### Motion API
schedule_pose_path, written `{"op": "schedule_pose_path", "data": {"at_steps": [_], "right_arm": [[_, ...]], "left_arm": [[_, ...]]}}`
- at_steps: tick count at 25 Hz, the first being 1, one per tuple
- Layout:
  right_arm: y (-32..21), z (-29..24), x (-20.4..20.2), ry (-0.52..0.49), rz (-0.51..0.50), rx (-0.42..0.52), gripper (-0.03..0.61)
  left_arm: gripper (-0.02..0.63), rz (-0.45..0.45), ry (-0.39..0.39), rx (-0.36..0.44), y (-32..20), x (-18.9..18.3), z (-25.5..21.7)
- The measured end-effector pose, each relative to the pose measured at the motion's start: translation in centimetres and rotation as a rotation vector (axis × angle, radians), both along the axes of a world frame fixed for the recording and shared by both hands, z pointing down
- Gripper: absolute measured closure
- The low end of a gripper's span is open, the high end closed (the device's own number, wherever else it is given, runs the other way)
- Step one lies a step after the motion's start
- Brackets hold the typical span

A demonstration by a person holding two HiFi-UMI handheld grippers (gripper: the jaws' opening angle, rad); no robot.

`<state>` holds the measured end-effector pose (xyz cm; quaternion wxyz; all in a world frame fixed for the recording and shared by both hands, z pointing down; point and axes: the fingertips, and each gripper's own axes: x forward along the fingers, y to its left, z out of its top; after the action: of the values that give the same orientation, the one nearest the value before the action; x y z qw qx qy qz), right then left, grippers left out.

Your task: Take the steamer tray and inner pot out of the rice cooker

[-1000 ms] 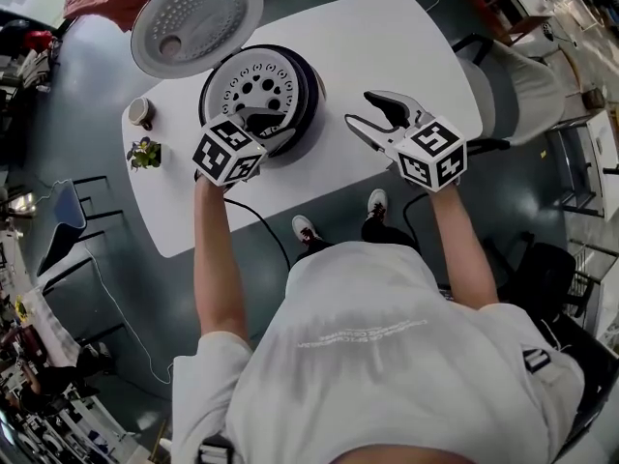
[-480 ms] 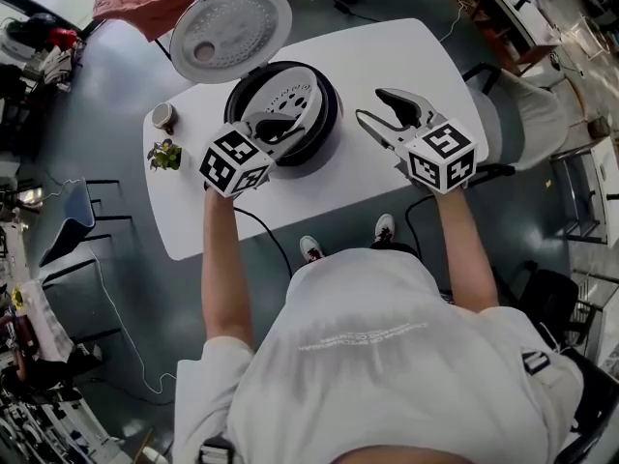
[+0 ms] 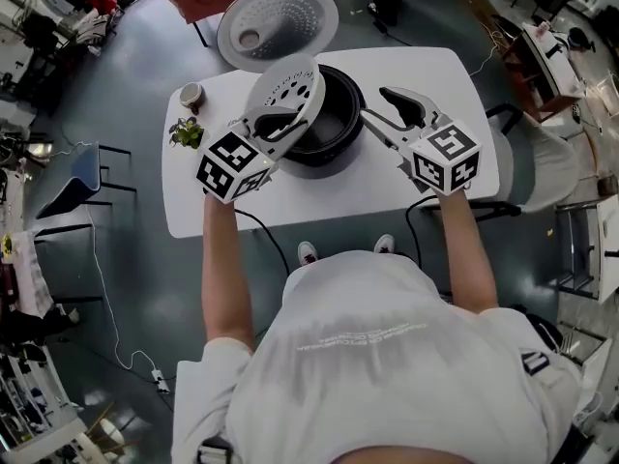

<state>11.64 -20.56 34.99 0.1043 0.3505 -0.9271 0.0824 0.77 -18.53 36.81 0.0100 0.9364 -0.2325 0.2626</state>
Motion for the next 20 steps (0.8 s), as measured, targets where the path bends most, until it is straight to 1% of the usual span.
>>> {"op": "schedule_pose_path", "data": {"at_steps": [4, 9, 14, 17, 20], "right_arm": [[-0.1, -1.1, -4.1, -0.009, -0.100, 0.020, 0.334], [0.8, -0.7, -9.2, -0.007, -0.229, 0.015, 0.336], [2.5, -0.1, -14.1, 0.000, -0.350, -0.002, 0.334], [3.4, 0.6, -16.8, 0.010, -0.420, -0.021, 0.334], [4.5, 1.2, -19.2, 0.019, -0.460, -0.033, 0.336]], "left_arm": [[0.552, -0.098, 0.007, 0.041, 1.1, -3.7, -2.0], [0.552, -0.214, -0.001, 0.054, 3.2, -8.2, -2.6], [0.552, -0.343, -0.010, 0.030, 5.7, -12.6, -1.6], [0.552, -0.425, 0.002, 0.004, 7.2, -15.0, -0.6], [0.552, -0.472, 0.010, -0.015, 8.5, -17.2, 0.4]]}}
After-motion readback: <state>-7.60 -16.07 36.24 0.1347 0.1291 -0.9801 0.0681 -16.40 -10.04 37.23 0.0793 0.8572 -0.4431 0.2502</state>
